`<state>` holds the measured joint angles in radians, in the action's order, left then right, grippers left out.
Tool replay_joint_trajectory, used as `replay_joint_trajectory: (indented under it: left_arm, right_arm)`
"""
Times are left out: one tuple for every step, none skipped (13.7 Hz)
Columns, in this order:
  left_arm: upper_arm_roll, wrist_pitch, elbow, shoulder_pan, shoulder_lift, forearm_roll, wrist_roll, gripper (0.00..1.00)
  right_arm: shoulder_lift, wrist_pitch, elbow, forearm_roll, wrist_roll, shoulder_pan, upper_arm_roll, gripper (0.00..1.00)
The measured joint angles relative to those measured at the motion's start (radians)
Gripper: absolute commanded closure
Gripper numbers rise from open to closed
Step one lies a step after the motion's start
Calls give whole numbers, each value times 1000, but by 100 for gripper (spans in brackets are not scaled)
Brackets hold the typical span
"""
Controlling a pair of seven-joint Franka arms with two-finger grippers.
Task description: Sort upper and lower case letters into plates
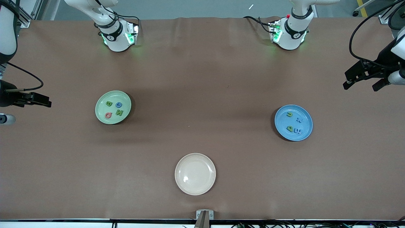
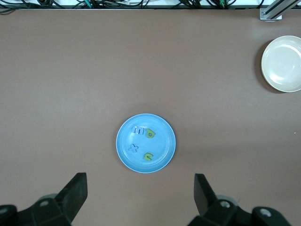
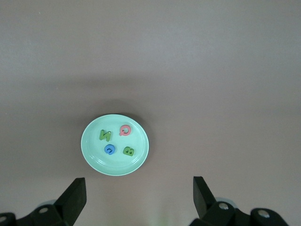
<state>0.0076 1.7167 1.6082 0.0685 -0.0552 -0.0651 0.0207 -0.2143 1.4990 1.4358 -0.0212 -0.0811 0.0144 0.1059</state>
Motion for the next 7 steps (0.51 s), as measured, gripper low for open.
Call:
replay_joint_trajectory:
  left_arm:
    - [0, 0, 0, -1, 0, 0, 0, 0]
    - [0, 0, -1, -2, 0, 0, 0, 0]
    - [0, 0, -3, -2, 0, 0, 0, 0]
    - [0, 0, -4, -2, 0, 0, 0, 0]
    - [0, 0, -4, -2, -1, 0, 0, 0]
    - [0, 0, -4, -2, -1, 0, 0, 0]
    - [0, 0, -5, -2, -1, 0, 0, 0]
  right_arm:
    - [2, -6, 1, 0, 0, 0, 0, 0]
    - [8, -10, 8, 0, 0, 0, 0, 0]
    - [22, -10, 23, 0, 0, 0, 1, 0]
    - [40, -10, 44, 0, 0, 0, 1, 0]
    - [63, -9, 65, 0, -1, 0, 1, 0]
    - [87, -9, 86, 0, -1, 0, 1, 0]
    - [112, -8, 109, 0, -1, 0, 1, 0]
